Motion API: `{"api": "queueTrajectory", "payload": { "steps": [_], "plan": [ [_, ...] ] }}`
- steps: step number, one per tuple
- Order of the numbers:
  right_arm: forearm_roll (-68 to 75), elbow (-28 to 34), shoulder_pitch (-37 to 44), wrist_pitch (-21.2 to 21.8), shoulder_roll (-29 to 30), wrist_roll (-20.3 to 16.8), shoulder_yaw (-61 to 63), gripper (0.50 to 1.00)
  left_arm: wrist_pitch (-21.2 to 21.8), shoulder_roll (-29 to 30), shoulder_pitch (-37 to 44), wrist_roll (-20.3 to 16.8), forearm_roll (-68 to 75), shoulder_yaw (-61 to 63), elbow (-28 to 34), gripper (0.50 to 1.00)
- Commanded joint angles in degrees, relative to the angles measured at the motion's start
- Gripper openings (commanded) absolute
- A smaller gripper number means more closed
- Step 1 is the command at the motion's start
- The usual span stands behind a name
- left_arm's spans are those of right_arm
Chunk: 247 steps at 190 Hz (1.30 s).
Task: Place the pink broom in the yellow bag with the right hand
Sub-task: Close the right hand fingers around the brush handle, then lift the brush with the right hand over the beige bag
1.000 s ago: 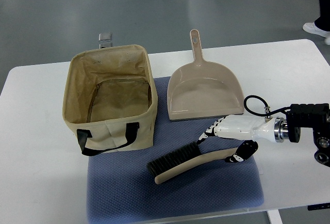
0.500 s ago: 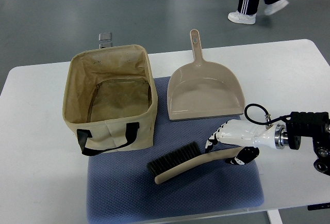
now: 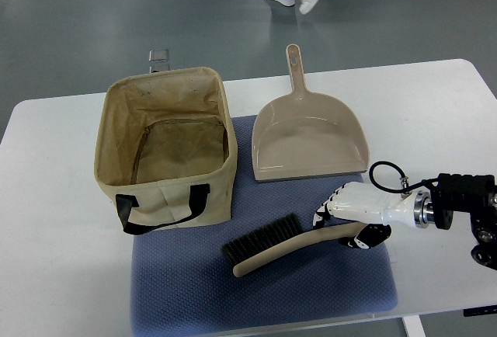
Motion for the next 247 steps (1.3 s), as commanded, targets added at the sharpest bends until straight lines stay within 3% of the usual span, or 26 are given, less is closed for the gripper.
{"api": "queueTrajectory", "payload": {
  "steps": [1, 20, 80, 137, 171, 217, 247],
  "plan": [
    [-0.42, -0.16, -0.22, -0.56, 0.01, 0.0, -0.07, 0.605, -0.02, 0.0, -0.01, 0.0, 0.0, -0.06, 0.0, 1.0],
    [-0.51, -0.25, -0.22, -0.82, -0.16, 0.0, 0.01, 0.5, -0.02, 0.0, -0.01, 0.0, 0.0, 0.03, 0.0, 1.0],
    [0.02, -0.95, 2.5, -7.76, -2.01, 0.27, 2.21, 0.5, -0.02, 0.0, -0.01, 0.0, 0.0, 0.03, 0.0, 1.0],
    [3.27, -4.11, 9.63, -8.47, -3.15, 0.8, 10.21, 0.5, -0.02, 0.0, -0.01, 0.0, 0.0, 0.03, 0.0, 1.0],
    [6.79, -9.21, 16.75, -8.11, -3.94, 1.5, 10.38, 0.5, -0.02, 0.0, -0.01, 0.0, 0.0, 0.03, 0.0, 1.0],
    [7.23, -17.56, 24.92, -8.29, 1.85, 1.41, 10.38, 0.5, -0.02, 0.0, -0.01, 0.0, 0.0, 0.03, 0.0, 1.0],
    [7.14, -18.09, 27.56, -8.47, 5.72, 0.8, 10.38, 0.5, -0.02, 0.0, -0.01, 0.0, 0.0, 0.03, 0.0, 1.0]
  ]
}}
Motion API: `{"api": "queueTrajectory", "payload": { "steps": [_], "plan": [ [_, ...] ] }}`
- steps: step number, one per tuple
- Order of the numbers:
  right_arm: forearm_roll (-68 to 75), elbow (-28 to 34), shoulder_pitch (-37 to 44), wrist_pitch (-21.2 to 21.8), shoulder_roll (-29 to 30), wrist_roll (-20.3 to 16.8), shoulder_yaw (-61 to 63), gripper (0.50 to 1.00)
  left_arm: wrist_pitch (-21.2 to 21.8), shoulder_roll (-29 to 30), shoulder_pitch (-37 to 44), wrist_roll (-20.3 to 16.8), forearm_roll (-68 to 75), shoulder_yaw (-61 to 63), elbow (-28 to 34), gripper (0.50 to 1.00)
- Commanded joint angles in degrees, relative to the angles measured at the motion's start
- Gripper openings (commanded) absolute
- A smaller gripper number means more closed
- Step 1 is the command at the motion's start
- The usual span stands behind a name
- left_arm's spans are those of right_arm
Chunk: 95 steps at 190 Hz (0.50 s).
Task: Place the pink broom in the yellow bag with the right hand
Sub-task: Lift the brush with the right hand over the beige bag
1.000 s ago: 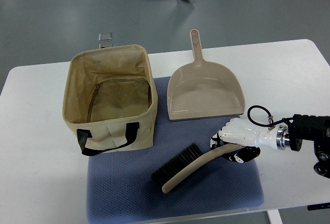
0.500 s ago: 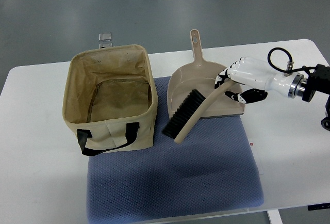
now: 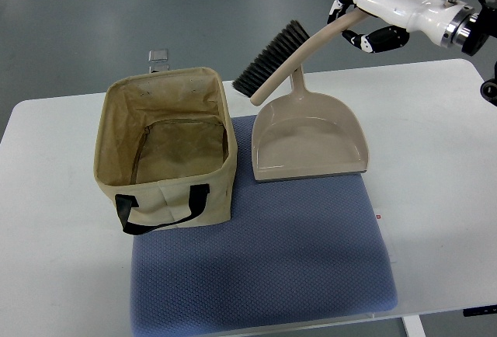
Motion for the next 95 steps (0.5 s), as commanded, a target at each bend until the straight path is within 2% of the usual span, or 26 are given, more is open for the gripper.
{"api": "queueTrajectory", "payload": {
  "steps": [1, 56, 95],
  "plan": [
    [-0.08, -0.39, 1.66, -0.16, 2.45, -0.38, -0.02, 0.5, -0.01, 0.0, -0.01, 0.0, 0.0, 0.04, 0.0, 1.0],
    [-1.22, -0.47, 3.86, -0.16, 12.91, -0.38, -0.2, 0.5, -0.01, 0.0, -0.01, 0.0, 0.0, -0.05, 0.0, 1.0],
    [-1.48, -0.39, 3.24, -0.25, 16.6, -0.38, -1.08, 0.502, 0.07, 0.0, -0.01, 0.0, 0.0, -0.05, 0.0, 1.0]
  ]
}}
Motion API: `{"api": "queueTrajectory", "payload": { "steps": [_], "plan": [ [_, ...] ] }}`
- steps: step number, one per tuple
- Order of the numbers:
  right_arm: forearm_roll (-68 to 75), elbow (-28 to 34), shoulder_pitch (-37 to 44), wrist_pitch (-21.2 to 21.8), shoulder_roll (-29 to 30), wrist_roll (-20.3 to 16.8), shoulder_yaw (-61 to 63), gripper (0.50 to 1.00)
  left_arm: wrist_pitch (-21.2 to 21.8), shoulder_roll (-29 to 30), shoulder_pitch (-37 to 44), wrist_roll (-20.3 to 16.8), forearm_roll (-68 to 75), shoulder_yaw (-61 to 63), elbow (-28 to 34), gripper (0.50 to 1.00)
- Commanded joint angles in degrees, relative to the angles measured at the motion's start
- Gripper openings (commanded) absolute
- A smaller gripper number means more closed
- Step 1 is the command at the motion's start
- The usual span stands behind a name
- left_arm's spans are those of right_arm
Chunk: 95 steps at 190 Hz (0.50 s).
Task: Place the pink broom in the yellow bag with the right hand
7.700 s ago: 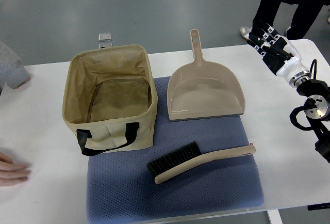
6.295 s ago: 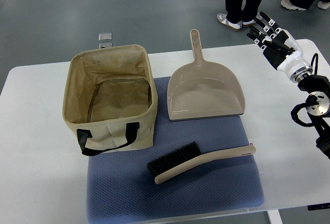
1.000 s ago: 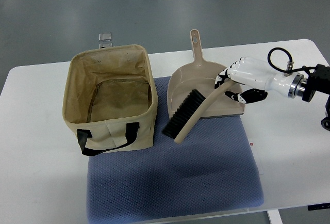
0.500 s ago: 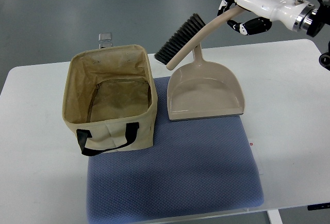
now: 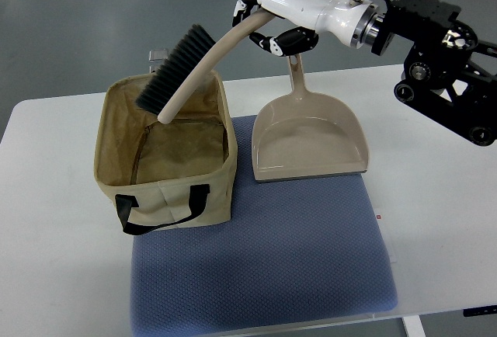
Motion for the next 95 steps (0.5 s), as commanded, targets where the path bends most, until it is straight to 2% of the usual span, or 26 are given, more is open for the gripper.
{"api": "queueTrajectory", "payload": {
  "steps": [1, 4, 8, 20, 25, 35, 52, 95],
  "plan": [
    [-0.12, 0.05, -0.39, -0.1, 1.37, 0.02, -0.36, 0.502, 0.07, 0.0, 0.0, 0.0, 0.0, -0.05, 0.0, 1.0],
    [-0.12, 0.05, -0.47, -0.01, 1.63, 0.02, -0.44, 0.539, -0.02, 0.0, 0.0, 0.0, 0.0, 0.04, 0.0, 1.0],
    [-0.12, 0.05, -0.48, -0.01, 1.81, 0.02, -0.44, 0.549, -0.02, 0.0, 0.09, 0.0, 0.0, 0.04, 0.0, 1.0],
    [-0.12, -0.04, -1.09, -0.1, 2.6, 0.02, -0.36, 0.621, -0.02, 0.0, 0.0, 0.0, 0.0, 0.04, 0.0, 1.0],
    [-0.12, -0.04, -1.35, -0.1, 2.77, 0.02, -0.27, 0.676, -0.02, 0.0, 0.09, 0.0, 0.0, 0.04, 0.0, 1.0],
    [-0.03, -0.04, -1.71, -0.1, 2.86, 0.11, -0.18, 0.756, -0.02, 0.0, 0.0, 0.0, 0.0, 0.04, 0.0, 1.0],
    [0.23, -0.12, -1.71, -0.18, 2.77, 0.19, 0.17, 0.84, -0.02, 0.0, 0.0, 0.0, 0.0, -0.05, 0.0, 1.0],
    [1.38, -1.97, -3.02, -3.61, 2.25, 0.37, 0.87, 0.848, -0.02, 0.0, 0.0, 0.0, 0.0, 0.04, 0.0, 1.0]
  ]
}}
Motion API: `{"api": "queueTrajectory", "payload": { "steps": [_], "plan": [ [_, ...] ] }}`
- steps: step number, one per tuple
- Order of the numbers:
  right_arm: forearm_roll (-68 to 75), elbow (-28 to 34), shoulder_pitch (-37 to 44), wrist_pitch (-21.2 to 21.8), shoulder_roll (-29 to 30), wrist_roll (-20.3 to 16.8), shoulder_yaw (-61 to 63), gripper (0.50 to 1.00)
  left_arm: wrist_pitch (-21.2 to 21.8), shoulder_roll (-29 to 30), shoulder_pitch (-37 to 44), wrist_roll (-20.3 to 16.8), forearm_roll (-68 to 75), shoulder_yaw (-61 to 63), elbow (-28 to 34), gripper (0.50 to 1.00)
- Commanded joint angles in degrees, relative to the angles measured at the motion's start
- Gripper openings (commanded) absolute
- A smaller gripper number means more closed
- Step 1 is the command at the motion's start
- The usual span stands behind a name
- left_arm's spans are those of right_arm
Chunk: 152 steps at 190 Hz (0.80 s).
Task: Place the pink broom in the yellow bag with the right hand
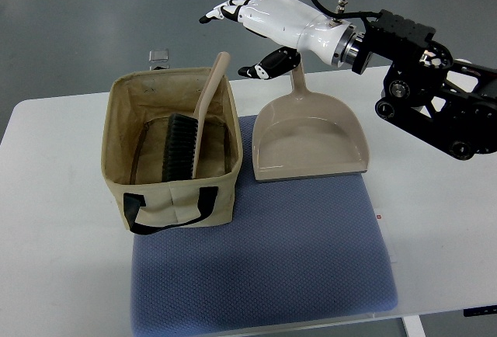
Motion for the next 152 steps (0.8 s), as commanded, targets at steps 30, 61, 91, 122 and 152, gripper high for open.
{"api": "queueTrajectory", "payload": {
  "steps": [30, 61, 91, 122, 152],
  "plan": [
    [9.67, -2.91, -3.49, -1.26, -1.07, 0.13, 4.41, 0.848, -0.02, 0.0, -0.03, 0.0, 0.0, -0.06, 0.0, 1.0],
    [28.39, -4.15, -6.3, -1.18, -3.97, -0.05, 5.99, 0.848, -0.02, 0.0, -0.03, 0.0, 0.0, 0.03, 0.0, 1.0],
    [49.3, -4.15, -10.96, -1.18, -5.9, -0.05, 6.87, 0.852, -0.02, 0.0, -0.03, 0.0, 0.0, 0.03, 0.0, 1.0],
    [69.51, -4.15, -15.53, -1.18, -5.72, -0.14, 10.29, 0.862, -0.02, 0.0, -0.03, 0.0, 0.0, -0.06, 0.0, 1.0],
    [81.38, -4.23, -18.69, -1.18, -4.76, -0.14, 14.34, 0.903, 0.07, 0.0, -0.03, 0.0, 0.0, 0.03, 0.0, 1.0]
  ]
}}
